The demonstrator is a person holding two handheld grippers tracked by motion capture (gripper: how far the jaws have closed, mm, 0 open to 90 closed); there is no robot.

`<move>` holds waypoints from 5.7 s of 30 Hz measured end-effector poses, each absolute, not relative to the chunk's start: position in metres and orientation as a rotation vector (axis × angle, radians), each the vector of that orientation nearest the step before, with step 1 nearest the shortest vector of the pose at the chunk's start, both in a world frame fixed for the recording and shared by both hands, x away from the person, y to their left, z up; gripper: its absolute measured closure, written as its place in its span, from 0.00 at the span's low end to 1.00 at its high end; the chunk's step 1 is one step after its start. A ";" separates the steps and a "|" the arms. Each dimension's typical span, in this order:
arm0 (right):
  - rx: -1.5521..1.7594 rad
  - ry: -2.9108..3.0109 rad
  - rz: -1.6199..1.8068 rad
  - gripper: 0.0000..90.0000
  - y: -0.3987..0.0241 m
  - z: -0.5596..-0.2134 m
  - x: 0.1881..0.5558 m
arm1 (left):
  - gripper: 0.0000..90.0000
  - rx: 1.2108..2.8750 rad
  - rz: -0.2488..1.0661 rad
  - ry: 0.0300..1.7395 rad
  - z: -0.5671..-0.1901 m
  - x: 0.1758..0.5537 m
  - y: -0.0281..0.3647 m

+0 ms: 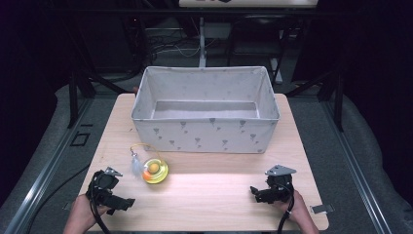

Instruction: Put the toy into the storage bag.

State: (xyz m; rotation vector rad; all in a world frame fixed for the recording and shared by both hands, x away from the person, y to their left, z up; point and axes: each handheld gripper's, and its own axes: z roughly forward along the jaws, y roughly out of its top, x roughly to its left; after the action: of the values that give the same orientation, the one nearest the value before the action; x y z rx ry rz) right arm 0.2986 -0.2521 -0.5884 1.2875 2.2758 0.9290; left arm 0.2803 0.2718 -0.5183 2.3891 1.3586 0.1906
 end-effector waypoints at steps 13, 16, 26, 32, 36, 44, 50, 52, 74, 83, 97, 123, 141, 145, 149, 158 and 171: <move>1.284 2.282 0.921 0.00 -0.252 -0.588 0.299 | 0.02 2.452 0.160 1.227 -0.470 0.297 0.262; 1.287 2.276 0.928 0.00 -0.252 -0.588 0.299 | 0.02 2.480 0.162 1.193 -0.461 0.302 0.259; 1.289 2.275 0.928 0.00 -0.252 -0.588 0.299 | 0.00 2.493 0.151 1.100 -0.426 0.317 0.249; 1.286 2.281 0.926 0.00 -0.252 -0.588 0.299 | 0.00 2.534 0.149 1.060 -0.410 0.328 0.242; 1.286 2.281 0.926 0.00 -0.252 -0.588 0.299 | 0.00 2.556 0.156 1.027 -0.399 0.334 0.235; 1.284 2.286 0.920 0.00 -0.252 -0.588 0.299 | 0.00 2.588 0.192 0.981 -0.377 0.346 0.221; 1.283 2.287 0.919 0.00 -0.252 -0.588 0.299 | 0.05 2.651 0.211 0.933 -0.369 0.357 0.201; 1.284 2.287 0.920 0.00 -0.252 -0.588 0.299 | 0.09 2.659 0.209 0.916 -0.368 0.359 0.195; 1.278 2.287 0.925 0.00 -0.253 -0.588 0.299 | 0.68 2.783 0.188 0.879 -0.381 0.379 0.162; 1.272 2.285 0.928 0.00 -0.253 -0.588 0.299 | 0.80 2.784 0.181 0.880 -0.386 0.381 0.162; 1.274 2.281 0.929 0.00 -0.253 -0.589 0.299 | 0.94 2.800 0.201 0.877 -0.387 0.381 0.161; 1.280 2.293 0.918 0.00 -0.253 -0.588 0.299 | 0.98 2.744 0.253 0.930 -0.373 0.374 0.184; 1.277 2.289 0.921 0.00 -0.253 -0.588 0.299 | 0.98 2.732 0.301 1.009 -0.354 0.371 0.212; 1.277 2.289 0.921 0.00 -0.253 -0.588 0.299 | 0.98 2.737 0.304 1.027 -0.352 0.372 0.219; 1.278 2.289 0.920 0.00 -0.253 -0.588 0.299 | 0.98 2.728 0.314 1.062 -0.350 0.374 0.226; 1.278 2.289 0.921 0.00 -0.253 -0.588 0.299 | 0.98 2.713 0.300 1.166 -0.350 0.386 0.249; 1.278 2.289 0.921 0.00 -0.253 -0.588 0.299 | 0.98 2.665 0.306 1.272 -0.349 0.403 0.270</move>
State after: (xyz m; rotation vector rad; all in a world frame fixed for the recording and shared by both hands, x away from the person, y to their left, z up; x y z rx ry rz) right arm 0.2993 -0.2527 -0.5880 1.2775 2.2888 0.9207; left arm 0.4029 0.2702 -0.3486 2.6651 1.2717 0.3058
